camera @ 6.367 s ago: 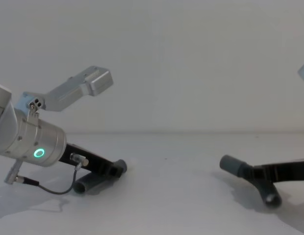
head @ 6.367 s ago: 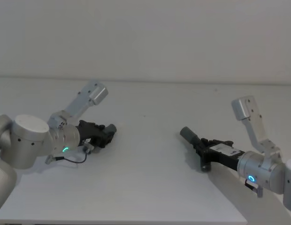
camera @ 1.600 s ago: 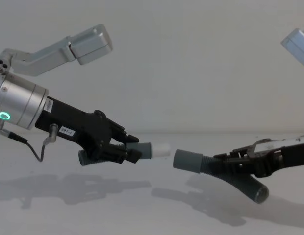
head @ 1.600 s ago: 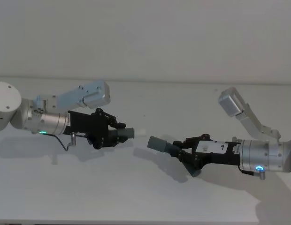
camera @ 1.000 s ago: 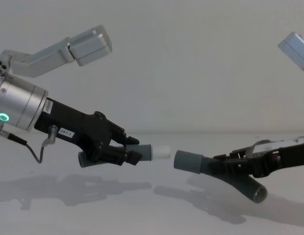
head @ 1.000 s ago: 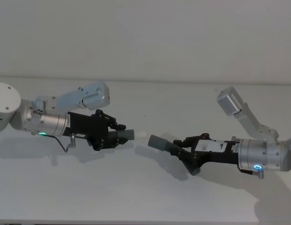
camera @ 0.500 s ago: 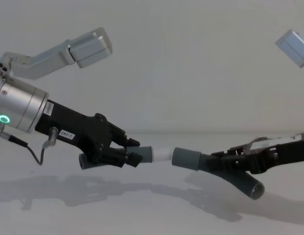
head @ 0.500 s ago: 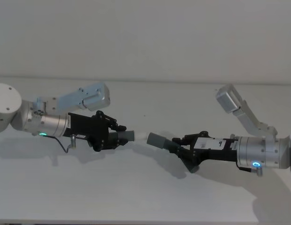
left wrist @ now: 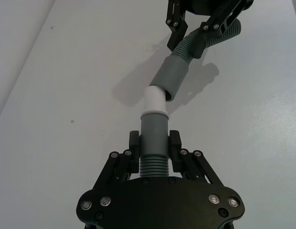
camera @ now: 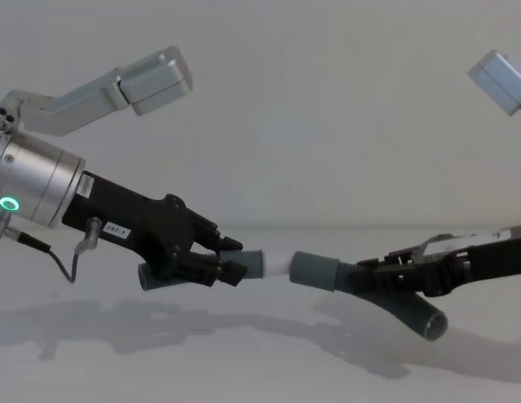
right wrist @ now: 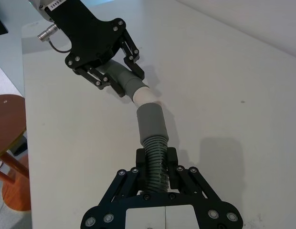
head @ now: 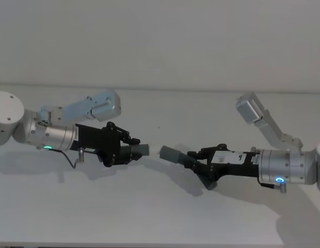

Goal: Use both hands to pick up one end of the pipe from the table, align the ends, and insert them.

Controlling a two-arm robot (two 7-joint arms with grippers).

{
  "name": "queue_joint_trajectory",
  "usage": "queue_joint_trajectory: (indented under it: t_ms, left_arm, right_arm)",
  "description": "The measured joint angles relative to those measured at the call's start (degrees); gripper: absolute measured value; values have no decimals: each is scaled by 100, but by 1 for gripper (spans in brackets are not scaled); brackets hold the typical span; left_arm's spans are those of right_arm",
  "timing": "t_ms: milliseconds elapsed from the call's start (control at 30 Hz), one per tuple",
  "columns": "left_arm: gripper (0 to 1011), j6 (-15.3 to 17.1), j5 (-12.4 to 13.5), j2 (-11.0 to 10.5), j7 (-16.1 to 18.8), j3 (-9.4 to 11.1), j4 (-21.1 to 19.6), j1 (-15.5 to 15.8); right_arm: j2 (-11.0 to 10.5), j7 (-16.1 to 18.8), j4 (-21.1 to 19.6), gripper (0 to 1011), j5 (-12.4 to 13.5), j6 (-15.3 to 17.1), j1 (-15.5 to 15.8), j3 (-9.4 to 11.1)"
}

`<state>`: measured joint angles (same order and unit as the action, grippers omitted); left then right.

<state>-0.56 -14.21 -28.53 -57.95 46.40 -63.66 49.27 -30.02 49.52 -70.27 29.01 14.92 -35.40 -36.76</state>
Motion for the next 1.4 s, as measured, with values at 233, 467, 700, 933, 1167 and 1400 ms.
queue_joint_trajectory:
  t_ms: [233,467,700,933,1167,1400]
  left_arm:
    - [355,-37,-68,6,-62,19,45,27]
    - [355,-81,-140,9,-204,65,90,59]
    - [355,-125,-178,2,-368,148,130,103]
    - [355,-168,-208,7,-480,218,192,145]
    - [355,-185,-224,16,-522,255,233,170]
    - [355,-195,-236,19,-546,276,256,181]
  right_arm:
    - [14,17,53,256,12,-33,-43,-50]
    - [29,22,90,257,27,-64,-83,-90]
    - [33,26,105,257,53,-102,-118,-120]
    - [28,61,114,256,94,-127,-136,-143]
    - [25,98,114,257,153,-135,-143,-165]
    - [21,116,114,257,181,-142,-146,-177]
